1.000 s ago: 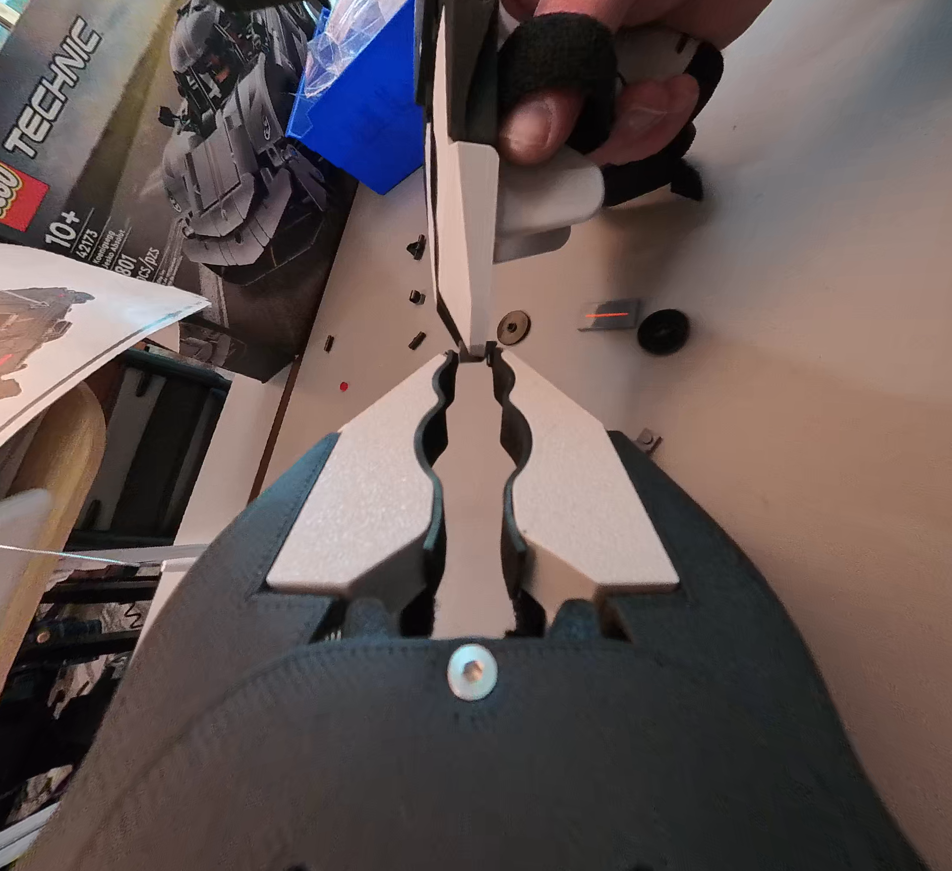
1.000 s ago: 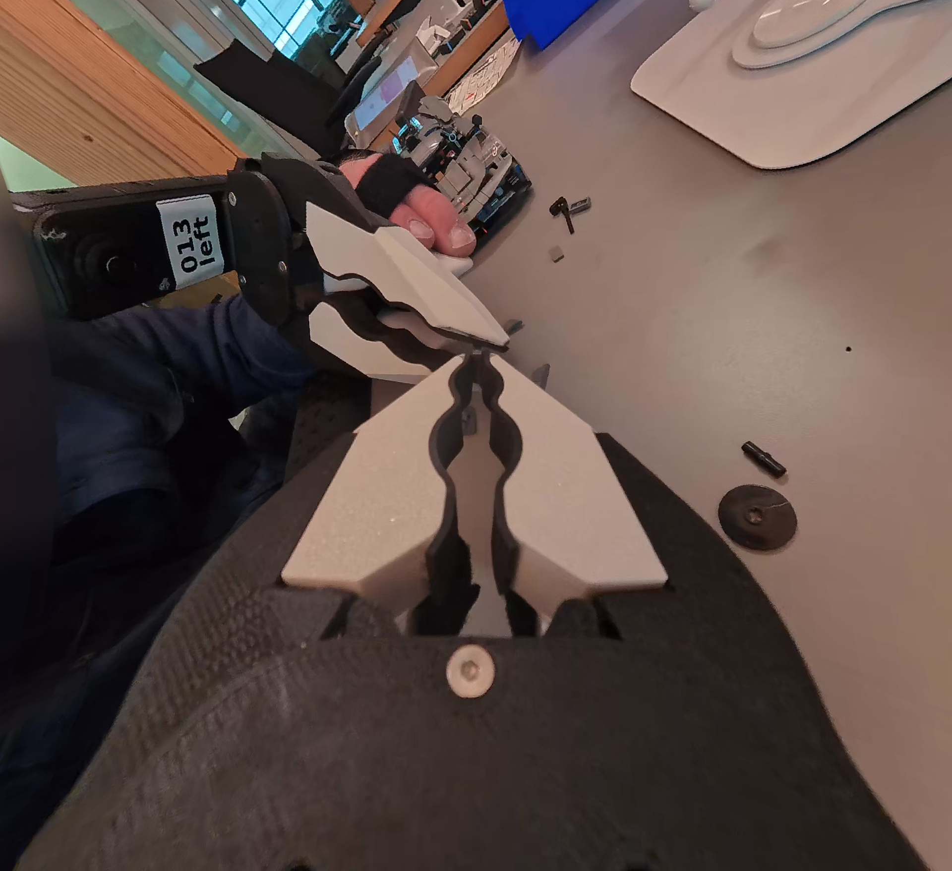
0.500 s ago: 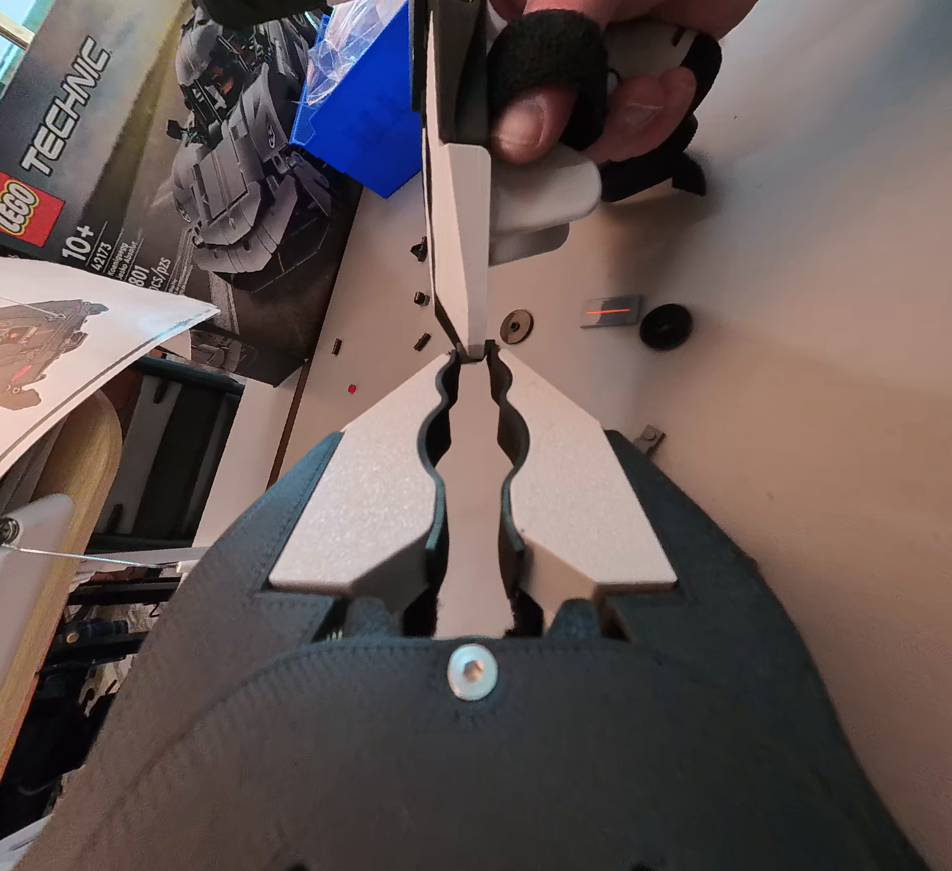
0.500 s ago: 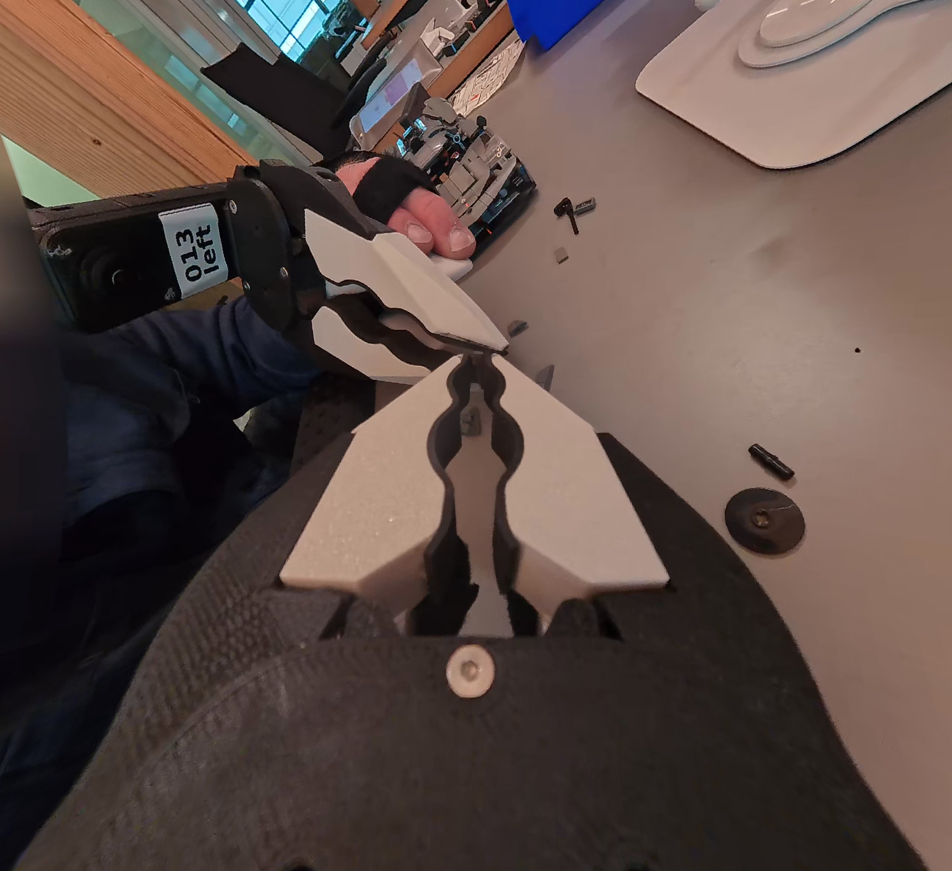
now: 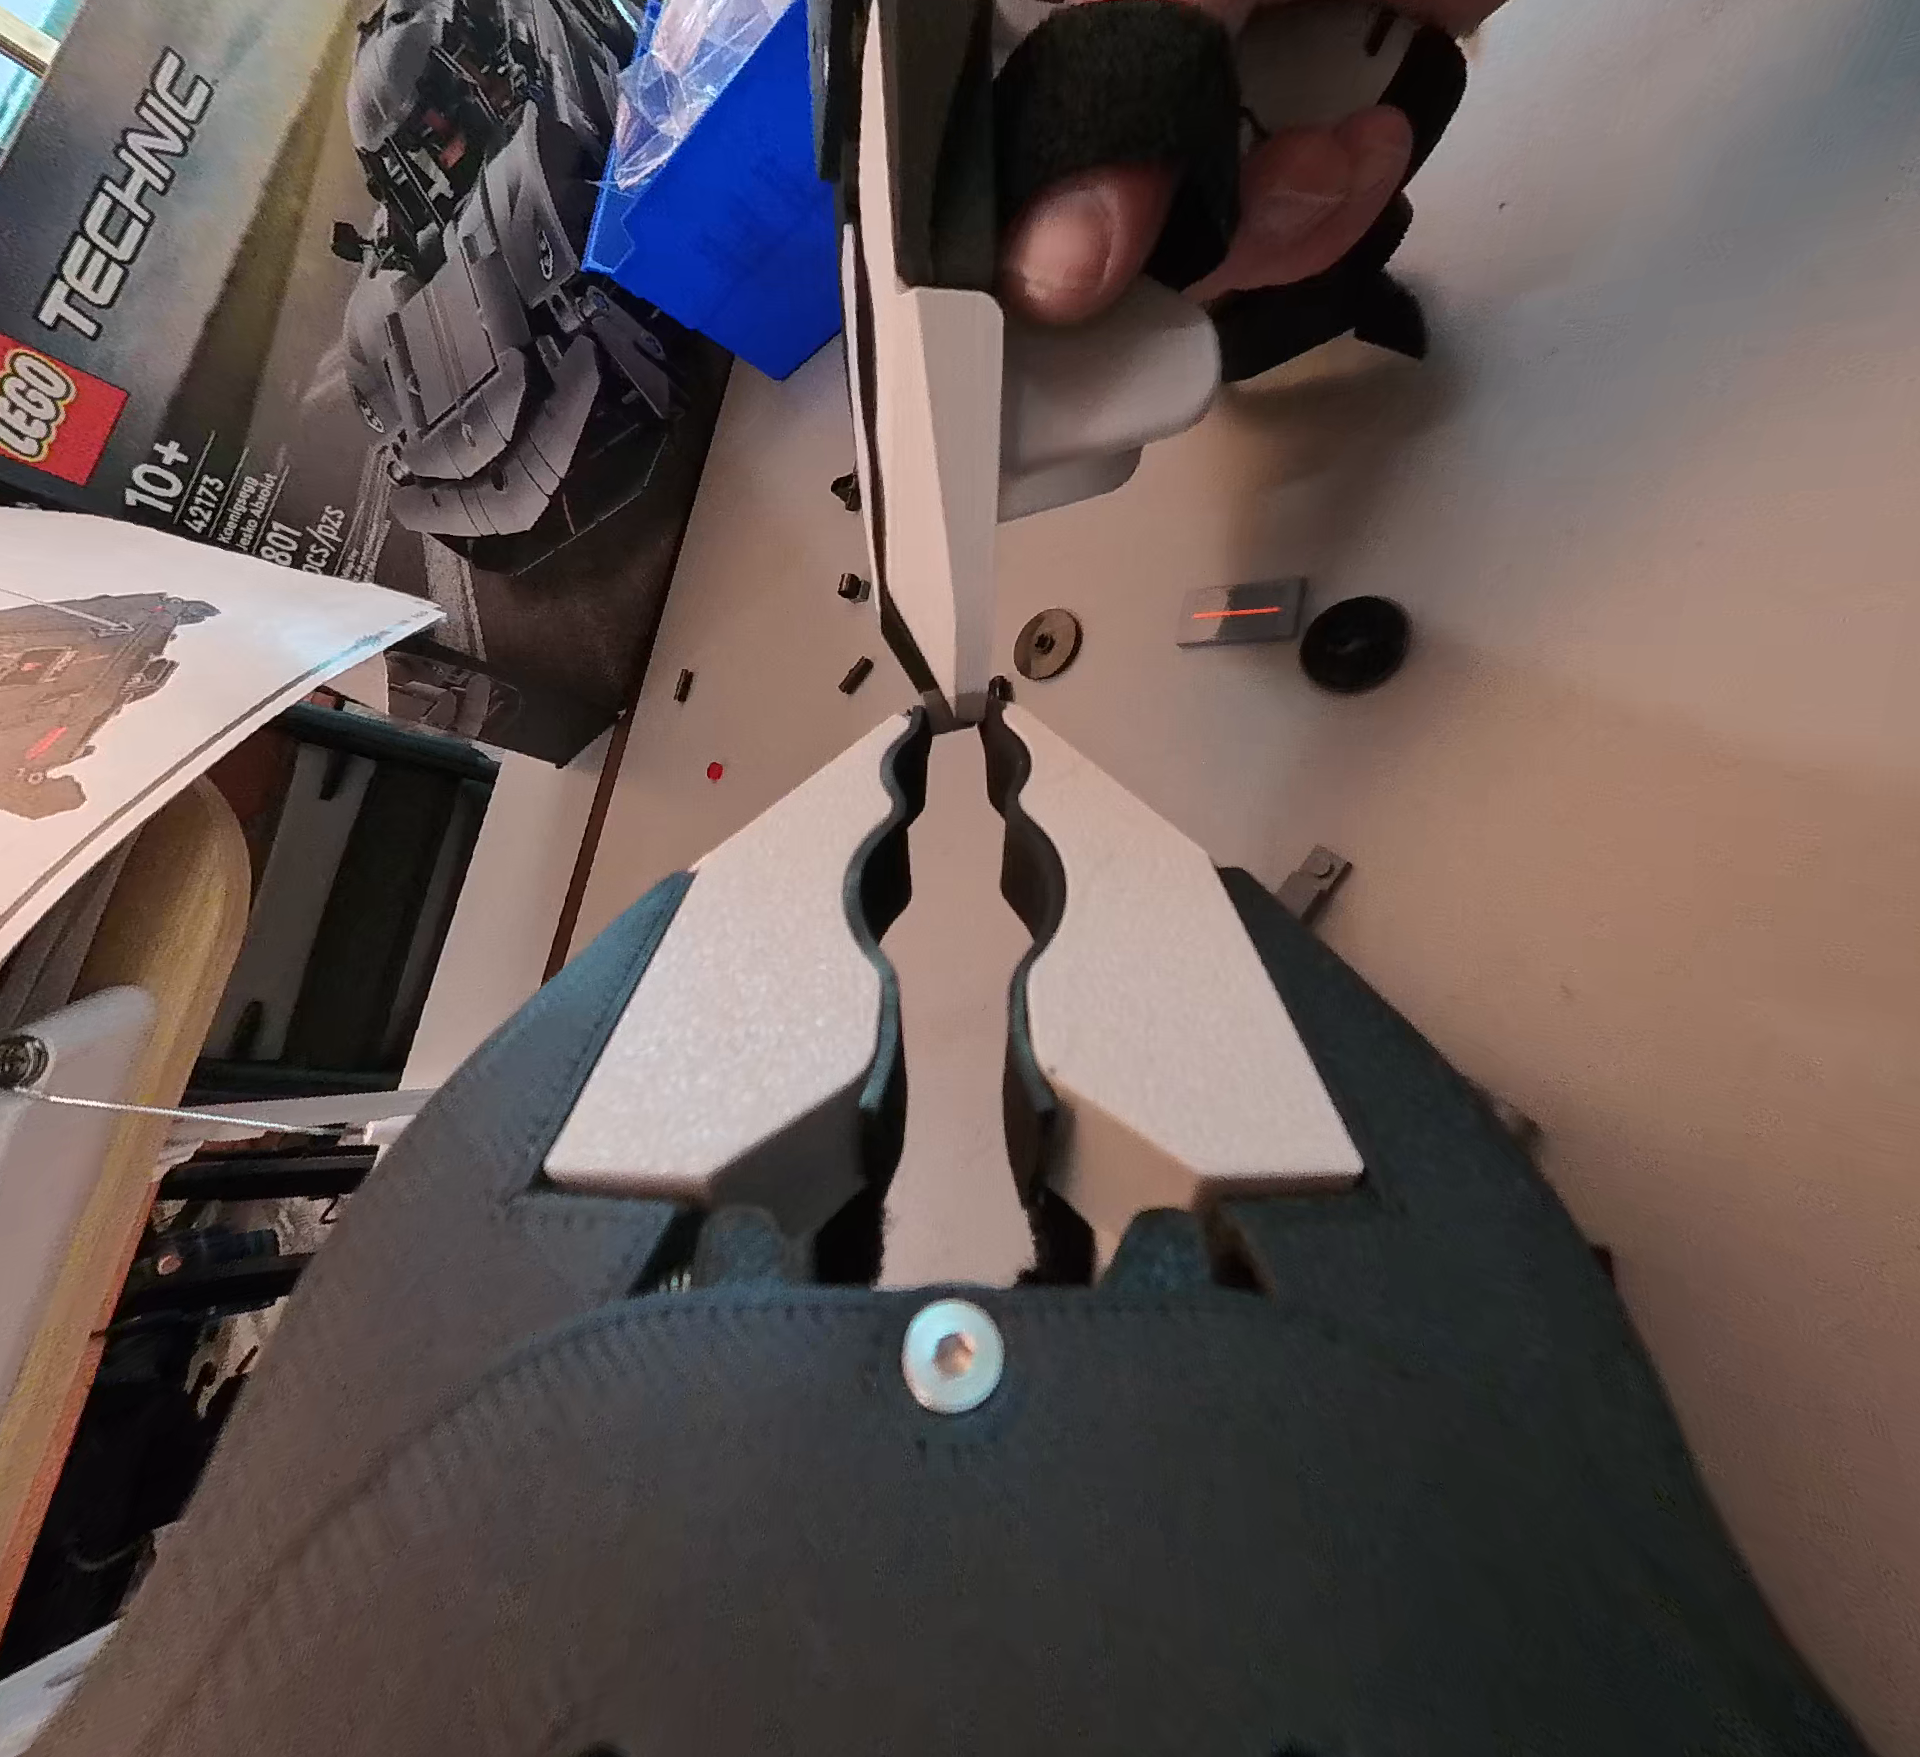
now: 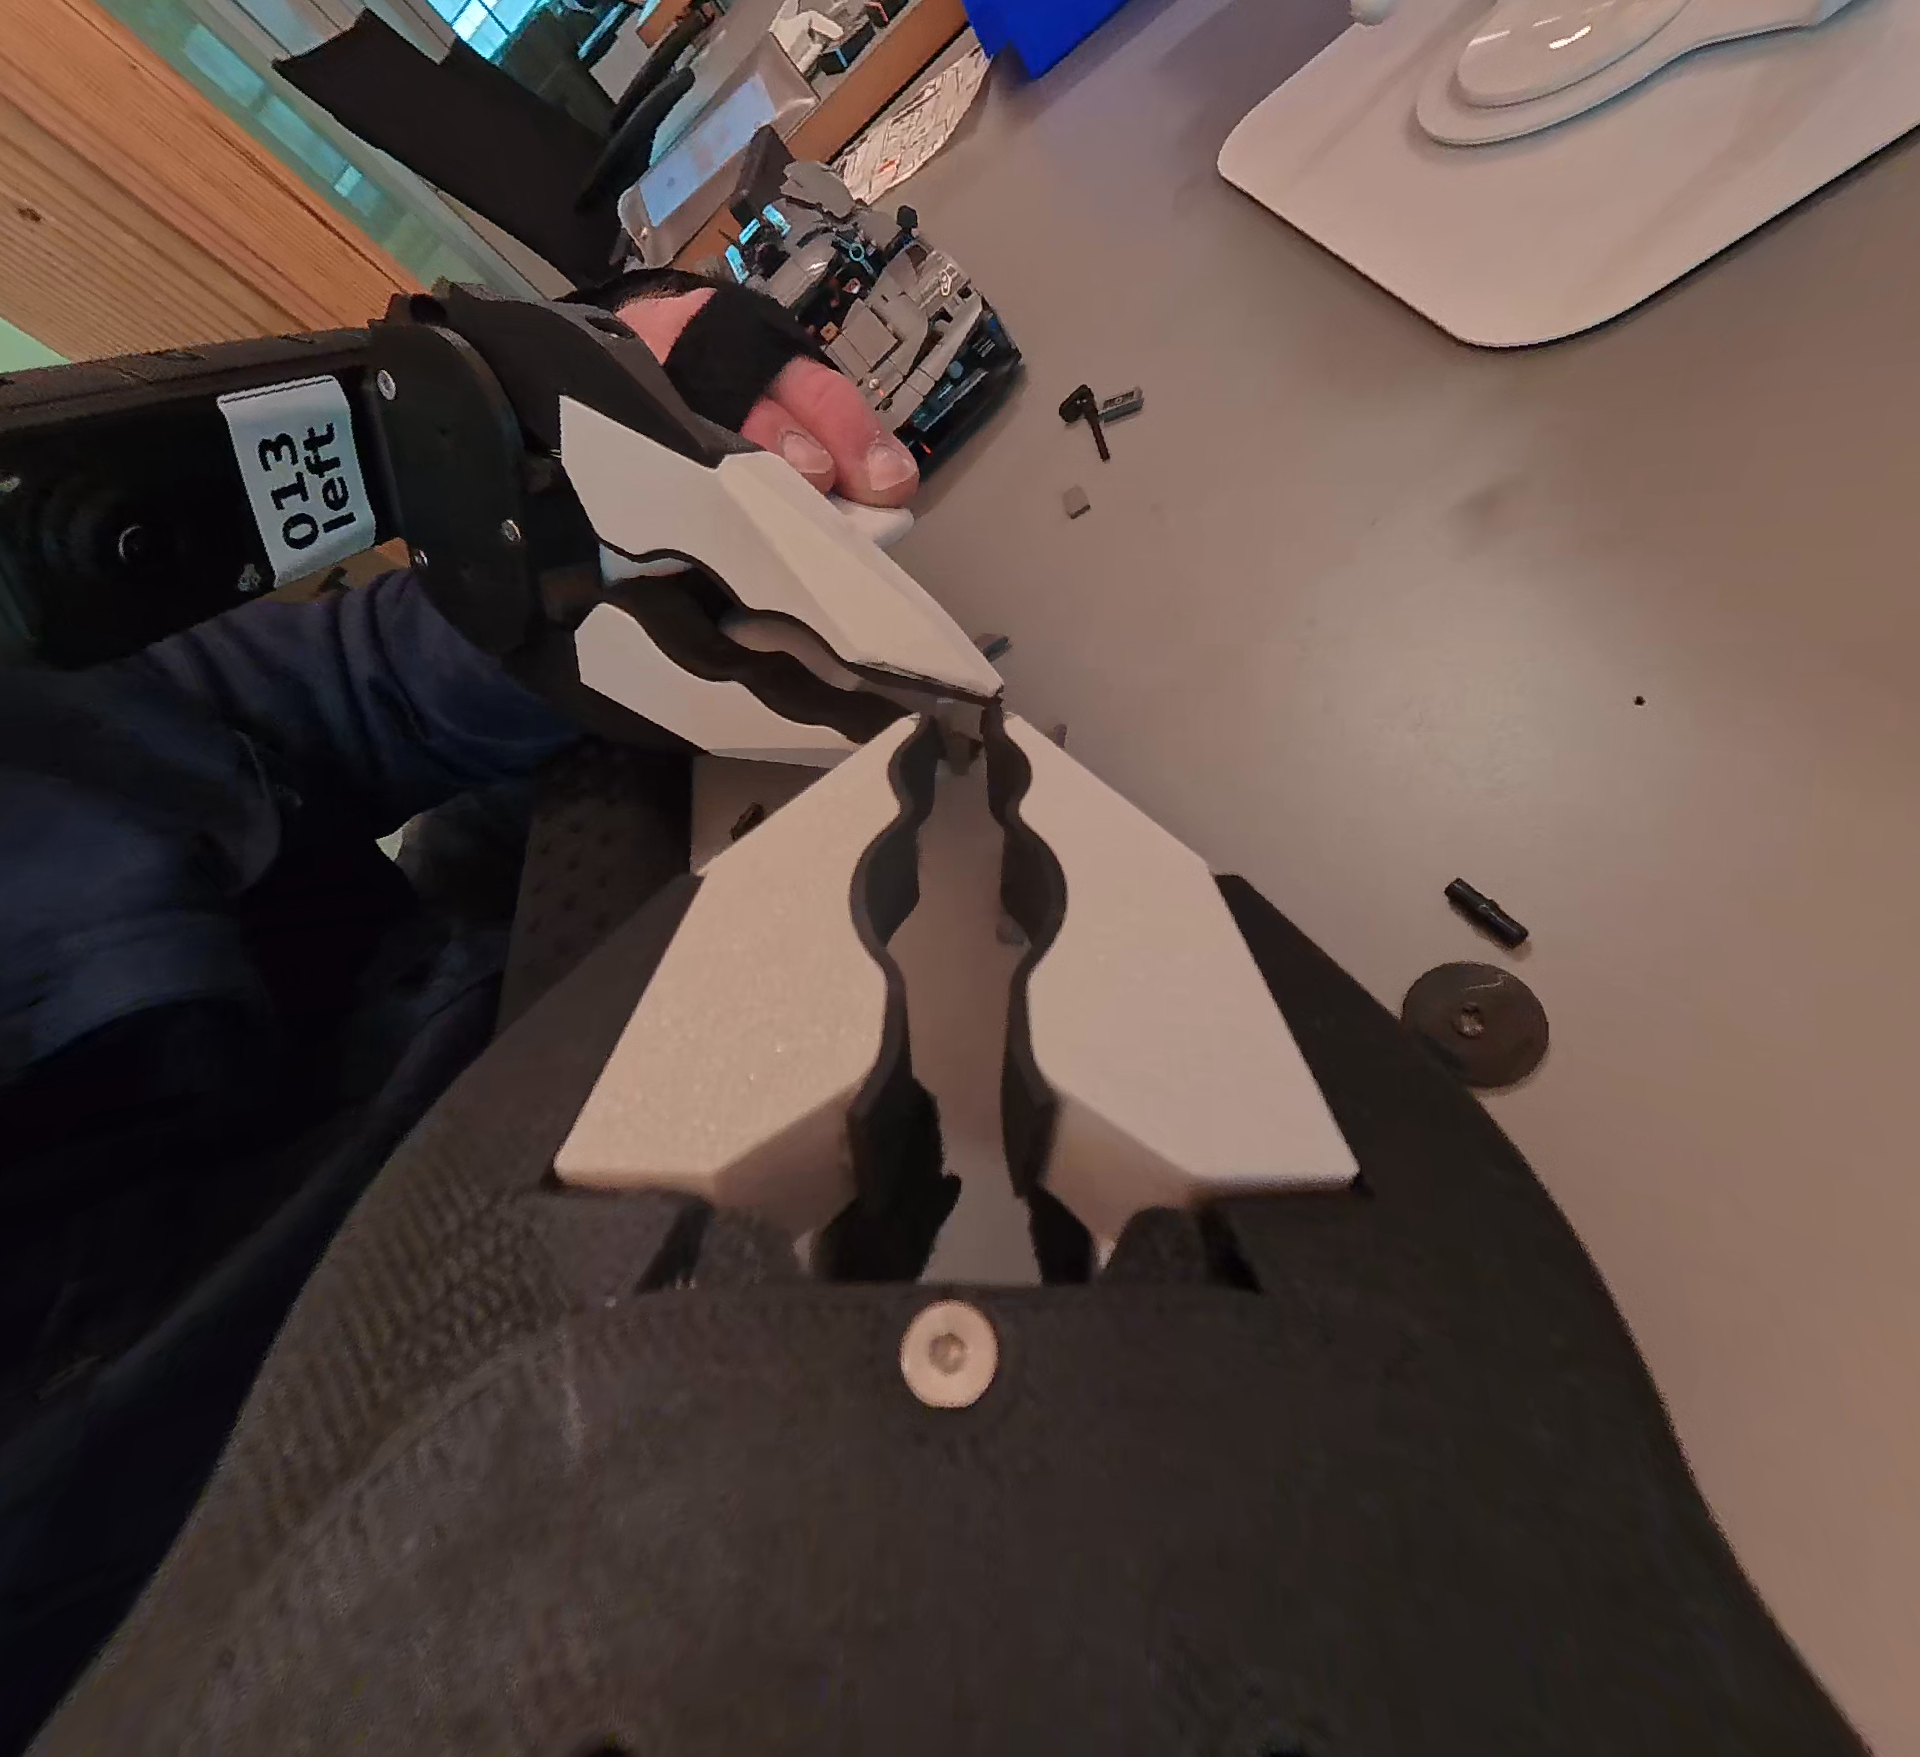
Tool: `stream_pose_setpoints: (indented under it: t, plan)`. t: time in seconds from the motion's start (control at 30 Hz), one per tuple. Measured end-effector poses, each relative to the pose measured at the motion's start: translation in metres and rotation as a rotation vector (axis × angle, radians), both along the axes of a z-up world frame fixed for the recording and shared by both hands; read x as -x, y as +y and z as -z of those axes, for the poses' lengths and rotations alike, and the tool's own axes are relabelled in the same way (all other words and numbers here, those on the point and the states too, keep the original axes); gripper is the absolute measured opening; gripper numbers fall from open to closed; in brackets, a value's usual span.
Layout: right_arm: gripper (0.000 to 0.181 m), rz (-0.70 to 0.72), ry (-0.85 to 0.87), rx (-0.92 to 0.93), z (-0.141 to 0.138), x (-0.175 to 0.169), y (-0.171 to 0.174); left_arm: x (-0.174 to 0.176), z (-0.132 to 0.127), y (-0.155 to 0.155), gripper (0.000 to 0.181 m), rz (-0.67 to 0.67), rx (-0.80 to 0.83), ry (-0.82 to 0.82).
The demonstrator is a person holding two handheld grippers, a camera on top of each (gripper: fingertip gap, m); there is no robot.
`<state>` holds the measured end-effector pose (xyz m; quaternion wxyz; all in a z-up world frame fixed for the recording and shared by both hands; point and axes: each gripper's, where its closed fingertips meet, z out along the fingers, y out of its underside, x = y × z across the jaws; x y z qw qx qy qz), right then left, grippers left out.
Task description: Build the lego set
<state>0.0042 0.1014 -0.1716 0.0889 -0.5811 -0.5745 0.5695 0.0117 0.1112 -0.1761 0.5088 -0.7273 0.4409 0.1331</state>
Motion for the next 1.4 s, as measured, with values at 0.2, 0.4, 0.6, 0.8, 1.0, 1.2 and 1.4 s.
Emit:
stream_pose_setpoints:
  t: [0.2, 0.4, 0.6, 0.8, 1.0, 1.2, 1.4]
  plan:
    - [0.004, 0.001, 0.007, -0.025, -0.001, -0.001, 0.001, 0.001, 0.001, 0.0, 0.008, -0.005, 0.008, -0.004]
    - [0.002, -0.005, 0.004, -0.035, 0.0, -0.002, 0.001, 0.001, 0.003, 0.0, 0.008, -0.002, 0.022, -0.009]
    - [0.001, -0.024, -0.025, -0.056, 0.006, -0.003, -0.002, 0.0, 0.013, -0.004, 0.008, 0.025, 0.106, -0.034]
    - [0.0, -0.071, -0.096, -0.081, 0.022, -0.006, -0.01, 0.009, 0.052, -0.018, 0.011, 0.05, 0.361, -0.084]
    - [0.0, -0.137, -0.206, -0.123, 0.048, -0.011, -0.021, 0.017, 0.063, -0.024, 0.012, 0.04, 0.46, -0.135]
    - [0.0, -0.191, -0.272, -0.221, 0.064, -0.017, -0.03, 0.012, 0.082, -0.031, 0.017, 0.044, 0.563, -0.121]
    - [0.0, -0.226, -0.304, -0.255, 0.07, -0.021, -0.037, 0.015, 0.08, -0.031, 0.015, 0.035, 0.555, -0.104]
